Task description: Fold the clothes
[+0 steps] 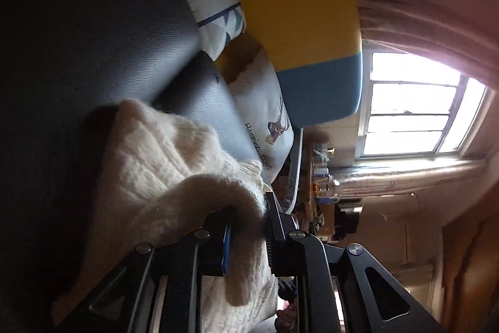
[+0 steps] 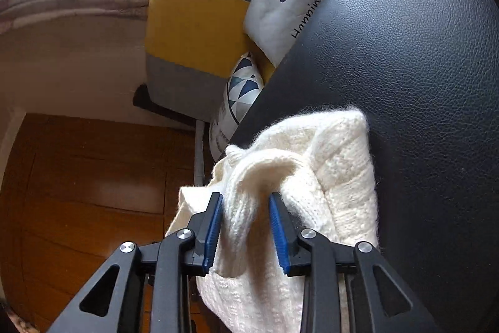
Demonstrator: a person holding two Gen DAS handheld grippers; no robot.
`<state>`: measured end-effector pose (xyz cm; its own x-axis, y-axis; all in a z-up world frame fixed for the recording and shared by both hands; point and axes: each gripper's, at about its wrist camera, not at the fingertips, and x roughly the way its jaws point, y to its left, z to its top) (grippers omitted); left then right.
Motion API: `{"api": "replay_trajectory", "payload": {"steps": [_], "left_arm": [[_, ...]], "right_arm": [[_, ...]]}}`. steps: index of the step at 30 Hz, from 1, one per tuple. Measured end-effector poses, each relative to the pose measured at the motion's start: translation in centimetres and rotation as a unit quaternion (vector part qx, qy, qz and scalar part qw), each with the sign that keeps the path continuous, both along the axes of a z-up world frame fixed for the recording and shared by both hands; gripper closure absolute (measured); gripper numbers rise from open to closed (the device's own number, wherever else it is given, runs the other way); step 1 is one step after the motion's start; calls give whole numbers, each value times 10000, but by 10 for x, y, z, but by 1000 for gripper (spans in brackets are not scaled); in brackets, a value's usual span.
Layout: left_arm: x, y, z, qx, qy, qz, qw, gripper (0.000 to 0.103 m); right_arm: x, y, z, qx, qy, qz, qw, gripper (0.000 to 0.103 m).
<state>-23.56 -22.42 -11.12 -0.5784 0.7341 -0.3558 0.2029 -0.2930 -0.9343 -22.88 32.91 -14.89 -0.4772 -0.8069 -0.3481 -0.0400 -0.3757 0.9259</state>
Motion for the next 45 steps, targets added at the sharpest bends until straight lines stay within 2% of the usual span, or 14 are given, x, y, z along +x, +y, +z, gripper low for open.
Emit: {"api": "replay_trajectory", "payload": {"steps": [4, 8, 12, 14, 16, 19, 23, 29, 32, 35, 38, 43, 44, 45], "left_arm": [[16, -15, 2, 42, 273, 90, 9996, 79], [46, -34, 16, -556, 564, 372, 9962, 52], [68, -19, 17, -1644, 564, -85, 9847, 46], [75, -2, 8, -2048, 453, -475, 9766, 46], [82, 15, 1, -2385, 419, -773, 9671, 46], [100, 31, 5, -2953, 548, -1044, 9481, 53], [135, 30, 1, -3025, 502, -1246, 9436, 69], [209, 24, 5, -3024, 670, -1262, 9424, 70], [231, 24, 23, -3287, 1025, -1144, 9319, 66], [227, 26, 40, -3331, 1380, -1098, 9262, 45], [210, 36, 43, -3252, 1489, -1209, 9260, 44], [182, 56, 27, -3480, 1285, -1392, 9182, 44], [181, 57, 25, -3481, 1286, -1402, 9179, 45], [179, 58, 24, -3489, 1290, -1416, 9174, 46]], "right_arm": [[20, 0, 26, 469, 585, 122, 9971, 65], [45, -19, 59, 1381, 1175, 599, 9816, 64], [57, -58, 55, 3093, 1145, 1242, 9358, 63], [56, -70, 39, 3577, 922, 1411, 9185, 63], [63, -71, 33, 3621, 931, 1442, 9162, 63], [78, -62, 30, 3450, 669, 1514, 9239, 65], [120, -49, 30, 3271, 466, 1626, 9297, 65], [183, -38, 38, 3142, 339, 1619, 9348, 64], [181, -51, 59, 3487, 581, 1403, 9249, 63], [171, -75, 79, 3745, 1019, 1339, 9118, 62], [165, -93, 87, 4297, 1317, 1420, 8820, 62], [119, -117, 63, 5266, 1241, 1586, 8259, 62], [109, -114, 57, 5310, 1163, 1572, 8245, 62], [100, -112, 54, 5200, 1108, 1585, 8320, 62]]}}
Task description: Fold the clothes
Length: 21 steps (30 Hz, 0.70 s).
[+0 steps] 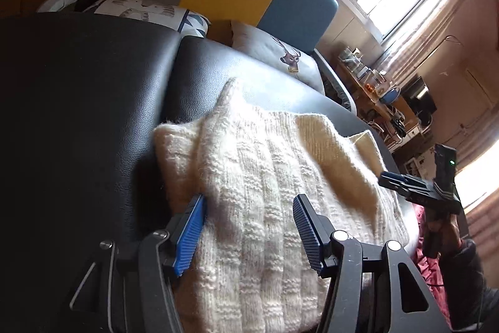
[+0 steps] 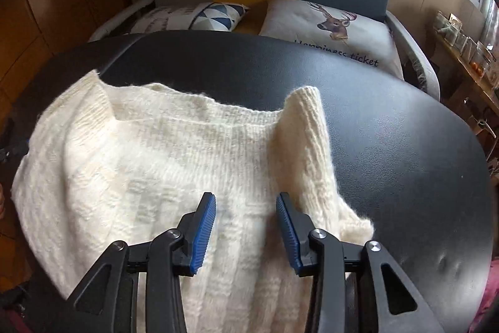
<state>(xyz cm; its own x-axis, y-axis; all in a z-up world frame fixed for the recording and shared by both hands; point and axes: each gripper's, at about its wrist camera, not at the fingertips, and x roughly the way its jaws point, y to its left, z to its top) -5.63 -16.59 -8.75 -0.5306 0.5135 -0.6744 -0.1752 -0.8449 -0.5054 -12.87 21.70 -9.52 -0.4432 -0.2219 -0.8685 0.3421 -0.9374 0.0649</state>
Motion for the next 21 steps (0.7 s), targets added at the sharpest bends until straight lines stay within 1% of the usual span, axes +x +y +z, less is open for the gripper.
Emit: {"api": "replay_trajectory", "payload": {"steps": [2, 3, 4, 5, 6, 7, 8, 9, 11, 13, 14, 15, 16, 18, 21], "left_arm": [[-2, -1, -1, 0, -10, -29, 10000, 46], [-2, -1, -1, 15, -20, -34, 10000, 46], [-3, -1, -1, 30, -31, -40, 10000, 46], [-4, -2, -1, 46, -41, -45, 10000, 46], [-5, -2, -2, 50, -61, -42, 10000, 46], [-6, -2, -3, 41, -90, -28, 9999, 46], [-8, -2, -5, 32, -124, -5, 9999, 46], [-9, -2, -7, 23, -163, 30, 9999, 48], [-11, -2, -10, 17, -220, 95, 9997, 51], [-10, -3, -9, 34, -199, 152, 9997, 52], [-9, -3, -7, 19, -169, 188, 9997, 56], [-8, -4, -4, 26, -123, 213, 9997, 62], [-7, -5, -1, 57, -59, 224, 9997, 65], [-3, -7, 7, 125, 83, 248, 9996, 89], [8, -13, 25, 257, 361, 291, 9986, 92]], "right_arm": [[-13, 6, -4, -351, -139, 32, 9993, 62], [-19, 2, -5, -354, -172, 94, 9992, 61], [-25, -5, -11, -233, -264, 174, 9992, 56], [-33, -12, -20, -14, -429, 228, 9988, 54], [-38, -19, -27, 179, -531, 262, 9981, 49], [-39, -24, -29, 288, -459, 263, 9982, 46], [-37, -27, -28, 350, -338, 284, 9984, 46], [-36, -29, -28, 437, -309, 320, 9981, 46], [-31, -32, -26, 554, -166, 358, 9977, 53], [-25, -34, -23, 658, 23, 371, 9971, 84], [-21, -36, -21, 730, 101, 374, 9966, 88], [-19, -37, -19, 786, 176, 365, 9961, 95], [-18, -36, -16, 809, 243, 333, 9959, 97], [-18, -32, -6, 868, 453, 195, 9950, 97], [-22, -21, 11, 999, 800, -111, 9917, 98]]}}
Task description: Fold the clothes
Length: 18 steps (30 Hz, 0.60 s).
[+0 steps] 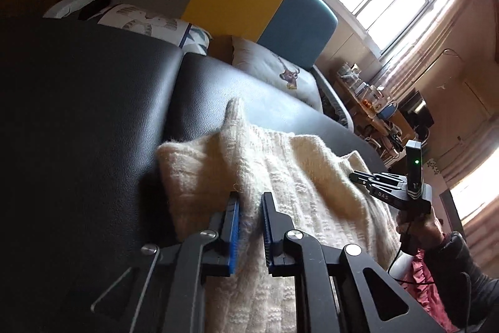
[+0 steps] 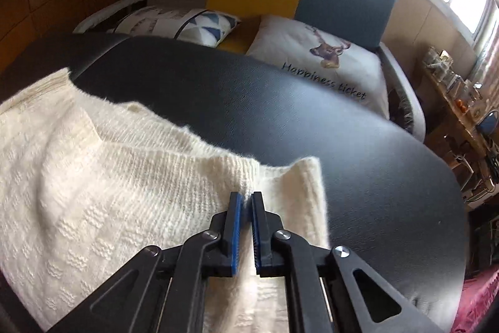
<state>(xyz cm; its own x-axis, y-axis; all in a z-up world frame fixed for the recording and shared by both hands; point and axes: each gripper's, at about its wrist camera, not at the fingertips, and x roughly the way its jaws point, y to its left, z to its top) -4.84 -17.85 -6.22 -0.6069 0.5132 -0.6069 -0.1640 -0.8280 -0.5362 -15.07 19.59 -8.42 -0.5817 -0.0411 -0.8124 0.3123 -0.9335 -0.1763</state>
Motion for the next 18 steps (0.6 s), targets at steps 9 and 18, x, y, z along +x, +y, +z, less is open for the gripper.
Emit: {"api": "replay_trajectory", "payload": {"steps": [9, 18], "left_arm": [[0, -9, -36, -436, -631, 476, 9959, 95], [-28, 24, 46, -400, 710, -260, 9963, 45]], "right_arm": [[-23, 33, -35, -545, -397, -468, 9966, 99], [-7, 39, -12, -1925, -726, -117, 9785, 79]]}}
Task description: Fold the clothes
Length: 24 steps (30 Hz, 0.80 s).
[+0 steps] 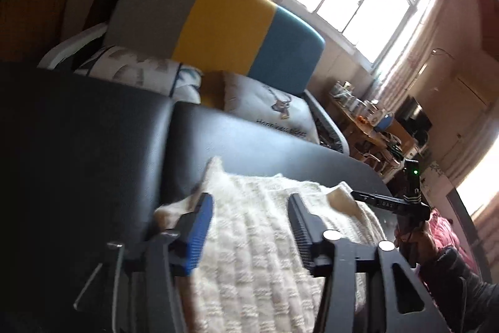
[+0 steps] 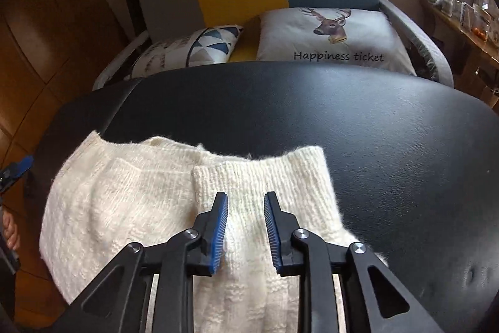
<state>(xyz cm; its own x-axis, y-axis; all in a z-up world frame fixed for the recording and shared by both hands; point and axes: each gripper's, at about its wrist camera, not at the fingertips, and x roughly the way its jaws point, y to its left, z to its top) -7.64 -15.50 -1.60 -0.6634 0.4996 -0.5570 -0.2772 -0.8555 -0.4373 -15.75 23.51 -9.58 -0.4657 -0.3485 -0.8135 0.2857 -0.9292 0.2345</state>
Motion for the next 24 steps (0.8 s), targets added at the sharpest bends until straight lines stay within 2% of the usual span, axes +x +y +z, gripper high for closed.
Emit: {"api": "replay_trajectory", "payload": {"steps": [3, 6, 9, 11, 12, 13, 15, 17, 19, 20, 21, 22, 24], "left_arm": [[-31, 49, -9, -742, -66, -547, 9957, 45], [-60, 93, -34, -1479, -345, -962, 9837, 45], [-76, 116, -60, -1868, -706, -1185, 9727, 45], [-80, 124, -75, -1993, -900, -1243, 9678, 46], [-77, 125, -80, -2049, -930, -1238, 9665, 52], [-76, 126, -81, -2068, -907, -1205, 9667, 55], [-75, 123, -81, -2035, -876, -1101, 9689, 76], [-73, 118, -81, -1966, -836, -977, 9720, 84], [-69, 116, -82, -1919, -770, -886, 9744, 87], [-67, 115, -81, -1901, -742, -844, 9753, 89], [-65, 116, -81, -1882, -710, -801, 9763, 90], [-64, 116, -80, -1863, -674, -758, 9772, 91], [-60, 117, -76, -1816, -590, -665, 9794, 94]], "right_arm": [[4, -12, -3, 121, 4, 135, 9998, 79], [5, -18, -4, 154, 53, 209, 9996, 78], [3, -24, -10, 461, 92, 229, 9986, 73], [0, -27, -20, 571, -47, 223, 9981, 73], [-2, -27, -27, 560, -162, 229, 9980, 73], [-3, -29, -32, 571, -238, 240, 9978, 71], [0, -31, -37, 604, -98, 253, 9978, 65], [3, -27, -39, 426, -71, 118, 9990, 62], [5, -22, -39, 234, -103, -5, 9997, 62], [6, -23, -38, 306, -82, -6, 9995, 66], [7, -28, -36, 675, 33, 59, 9977, 82], [10, -34, -33, 1024, 161, 135, 9945, 92], [19, -49, -25, 1616, 488, 321, 9851, 96]]}}
